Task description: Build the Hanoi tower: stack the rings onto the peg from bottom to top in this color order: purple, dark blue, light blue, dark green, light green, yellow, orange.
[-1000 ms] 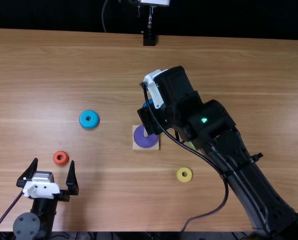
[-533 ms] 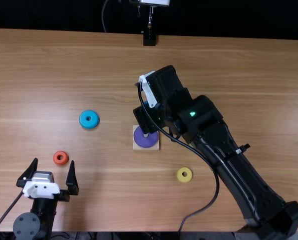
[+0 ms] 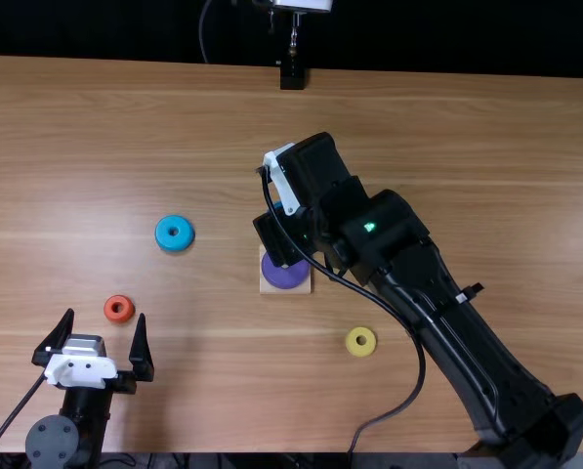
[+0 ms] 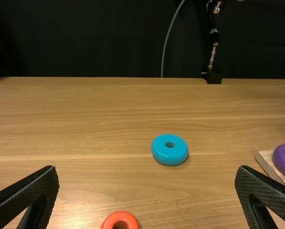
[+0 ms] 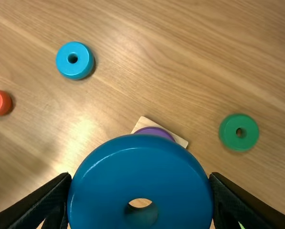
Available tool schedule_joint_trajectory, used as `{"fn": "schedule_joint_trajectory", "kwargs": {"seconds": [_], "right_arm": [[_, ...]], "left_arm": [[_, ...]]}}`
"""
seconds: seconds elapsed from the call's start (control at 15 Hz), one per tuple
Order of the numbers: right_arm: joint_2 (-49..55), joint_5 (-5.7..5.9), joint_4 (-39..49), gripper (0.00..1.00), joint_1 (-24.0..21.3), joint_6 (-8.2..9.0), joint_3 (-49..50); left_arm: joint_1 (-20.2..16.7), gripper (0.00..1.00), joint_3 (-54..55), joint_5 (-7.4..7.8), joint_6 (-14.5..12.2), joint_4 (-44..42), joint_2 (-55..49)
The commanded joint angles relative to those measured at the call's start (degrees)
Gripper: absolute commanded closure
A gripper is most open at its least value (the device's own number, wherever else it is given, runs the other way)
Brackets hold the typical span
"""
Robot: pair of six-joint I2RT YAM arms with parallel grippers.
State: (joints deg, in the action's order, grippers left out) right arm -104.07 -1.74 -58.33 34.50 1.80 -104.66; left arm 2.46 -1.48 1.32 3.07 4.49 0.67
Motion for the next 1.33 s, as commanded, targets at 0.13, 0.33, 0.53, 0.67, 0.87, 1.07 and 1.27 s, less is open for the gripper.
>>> {"fn": "schedule_joint_trajectory", "kwargs": {"seconds": [0.13, 0.33, 0.53, 0.67, 0.87, 1.07, 1.27], "right_arm": [[-0.8, -0.16, 0.4, 1.0, 0.4, 0.41, -0.5], [-4.6, -0.16, 0.4, 1.0, 0.2, 0.41, -0.4], [-4.6, -0.16, -0.2, 1.0, 0.1, 0.52, -0.4], [-4.6, -0.16, -0.4, 1.0, 0.1, 0.41, -0.4], [-4.5, -0.16, -0.5, 1.0, 0.0, 0.52, -0.7], [-4.3, -0.06, -0.6, 1.0, 0.0, 0.52, -0.6], [-4.2, -0.06, -0.5, 1.0, 0.0, 0.52, -0.4]], "left_arm": [[-0.6, 0.0, 1.5, 0.47, -0.3, -0.1, -0.7], [-0.6, 0.0, 1.5, 0.47, -0.3, -0.1, -0.7], [-0.6, 0.0, 1.5, 0.47, -0.3, 0.0, -0.7], [-0.6, 0.0, 1.5, 0.47, -0.3, 0.0, -0.7], [-0.6, 0.0, 1.5, 0.47, -0.3, -0.1, -0.7], [-0.6, 0.0, 1.5, 0.47, -0.3, -0.1, -0.7], [-0.6, 0.0, 1.5, 0.47, -0.3, -0.1, -0.7]]}}
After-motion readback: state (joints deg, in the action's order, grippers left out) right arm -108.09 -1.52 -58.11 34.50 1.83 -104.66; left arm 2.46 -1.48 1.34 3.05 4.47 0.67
